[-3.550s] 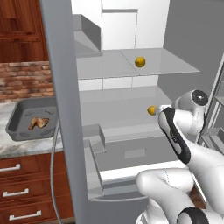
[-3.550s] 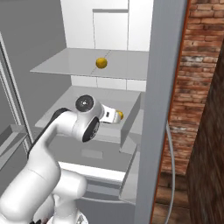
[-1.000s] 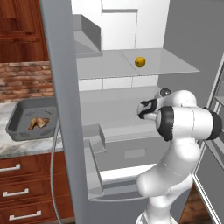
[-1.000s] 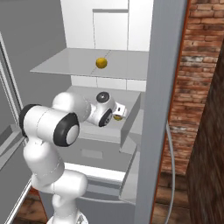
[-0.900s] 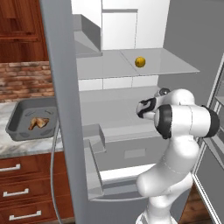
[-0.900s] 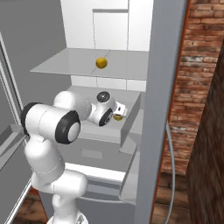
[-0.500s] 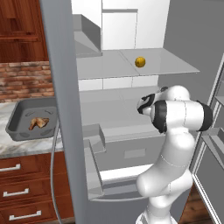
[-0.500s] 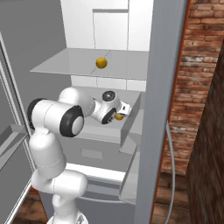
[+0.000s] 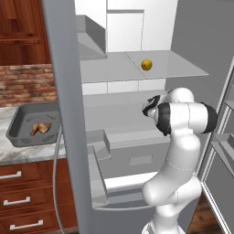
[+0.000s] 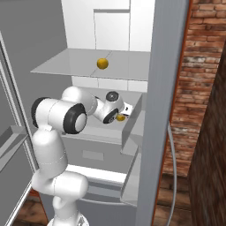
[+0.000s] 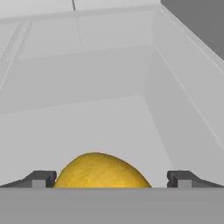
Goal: Place one lemon and one chicken drumstick in each tupperware on the nearby counter, to pack two identical lunches.
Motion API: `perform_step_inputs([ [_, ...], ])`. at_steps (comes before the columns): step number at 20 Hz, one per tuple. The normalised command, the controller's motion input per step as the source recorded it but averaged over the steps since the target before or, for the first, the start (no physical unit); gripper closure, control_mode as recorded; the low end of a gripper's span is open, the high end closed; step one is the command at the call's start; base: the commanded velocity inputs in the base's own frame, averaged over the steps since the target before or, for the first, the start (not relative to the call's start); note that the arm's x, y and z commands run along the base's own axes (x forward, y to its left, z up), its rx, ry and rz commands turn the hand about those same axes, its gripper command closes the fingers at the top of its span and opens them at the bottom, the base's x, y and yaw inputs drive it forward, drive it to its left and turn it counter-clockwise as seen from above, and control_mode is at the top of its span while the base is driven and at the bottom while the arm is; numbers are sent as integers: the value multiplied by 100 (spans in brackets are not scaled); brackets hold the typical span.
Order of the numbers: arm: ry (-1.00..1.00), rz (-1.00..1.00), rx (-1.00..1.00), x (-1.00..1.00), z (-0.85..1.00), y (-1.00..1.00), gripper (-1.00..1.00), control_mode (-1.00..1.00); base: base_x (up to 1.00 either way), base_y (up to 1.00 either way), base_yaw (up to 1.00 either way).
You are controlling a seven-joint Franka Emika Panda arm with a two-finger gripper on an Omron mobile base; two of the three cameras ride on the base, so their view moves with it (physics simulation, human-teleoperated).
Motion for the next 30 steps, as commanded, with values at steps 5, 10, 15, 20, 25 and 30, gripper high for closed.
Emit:
perform_step_inputs([
  [5,1,-1,0,-5,-53,0,-100,-100,0,0,0],
  [10,0,-1,0,-2,-42,0,-100,-100,0,0,0],
  [15,5,-3,0,-9,-36,0,-100,-100,0,0,0],
  [20,4,-1,0,-29,-41,6,-100,-100,0,0,0],
  [25,1,0,0,-35,-47,16,-100,-100,0,0,0],
  [30,0,0,0,-25,-39,7,-100,-100,0,0,0],
])
